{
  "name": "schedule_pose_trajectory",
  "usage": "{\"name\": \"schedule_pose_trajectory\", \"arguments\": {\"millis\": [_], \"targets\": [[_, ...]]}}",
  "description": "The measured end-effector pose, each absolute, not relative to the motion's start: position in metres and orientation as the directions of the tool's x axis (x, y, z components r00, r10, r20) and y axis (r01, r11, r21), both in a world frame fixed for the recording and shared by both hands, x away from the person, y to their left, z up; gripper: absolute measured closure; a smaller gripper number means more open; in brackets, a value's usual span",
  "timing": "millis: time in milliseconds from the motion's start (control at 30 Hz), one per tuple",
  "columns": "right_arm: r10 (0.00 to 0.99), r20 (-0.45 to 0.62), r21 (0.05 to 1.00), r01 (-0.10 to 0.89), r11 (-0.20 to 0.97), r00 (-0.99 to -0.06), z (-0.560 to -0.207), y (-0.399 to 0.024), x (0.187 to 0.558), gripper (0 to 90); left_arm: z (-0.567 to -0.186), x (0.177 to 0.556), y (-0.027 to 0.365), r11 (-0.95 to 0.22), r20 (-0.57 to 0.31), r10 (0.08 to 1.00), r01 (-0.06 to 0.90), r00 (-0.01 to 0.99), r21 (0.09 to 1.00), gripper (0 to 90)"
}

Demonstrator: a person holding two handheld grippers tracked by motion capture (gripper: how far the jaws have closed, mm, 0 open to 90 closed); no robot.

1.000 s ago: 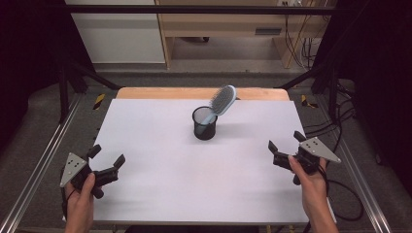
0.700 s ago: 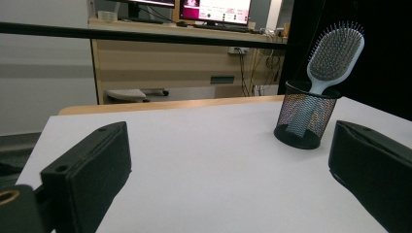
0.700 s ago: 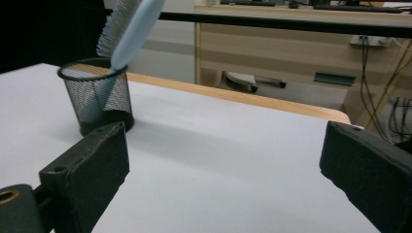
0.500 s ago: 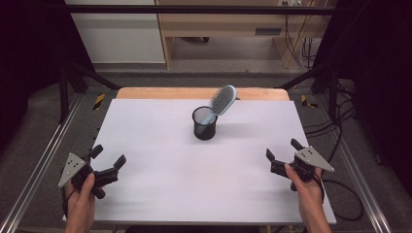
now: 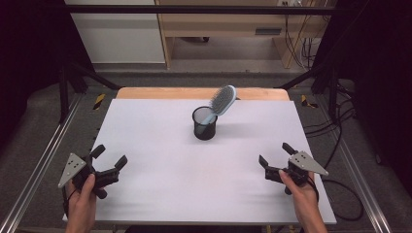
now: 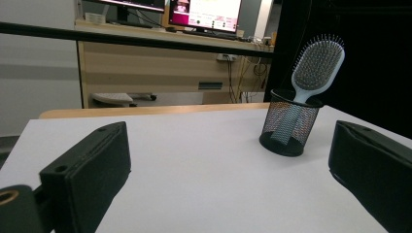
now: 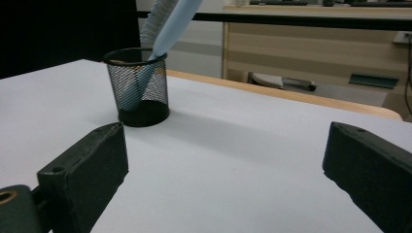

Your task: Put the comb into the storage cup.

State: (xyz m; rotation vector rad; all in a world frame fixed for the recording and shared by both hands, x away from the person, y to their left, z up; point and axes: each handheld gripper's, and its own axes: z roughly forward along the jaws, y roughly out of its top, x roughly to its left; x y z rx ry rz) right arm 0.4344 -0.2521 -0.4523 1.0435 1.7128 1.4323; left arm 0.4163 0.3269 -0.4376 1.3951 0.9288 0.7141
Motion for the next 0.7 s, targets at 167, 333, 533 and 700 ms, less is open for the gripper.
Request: {"name": "schedule_pose_trajectory", "arguments": {"millis": [167,333,533,700], "targets": [[0.872,-0.001,0.984,0.152,0.087,-0.489,-0.455,-0.248,0.433,2.4,-0.438,0.416,0.325,0.083,-0.125,0.863,0.106,0.489,0.991,1.6],[0.866,-0.004,0.983,0.157,0.095,-0.500,-0.457,-0.244,0.433,2.3,-0.437,0.416,0.321,0.075,-0.117,0.858,0.103,0.500,0.992,1.6],[0.854,-0.015,0.978,0.170,0.120,-0.519,-0.460,-0.234,0.436,2.3,-0.437,0.416,0.309,0.049,-0.098,0.842,0.106,0.530,0.993,1.5],[0.856,-0.004,0.973,0.196,0.123,-0.517,-0.462,-0.230,0.440,2.9,-0.438,0.415,0.307,0.046,-0.098,0.840,0.110,0.534,0.993,1.4]]}}
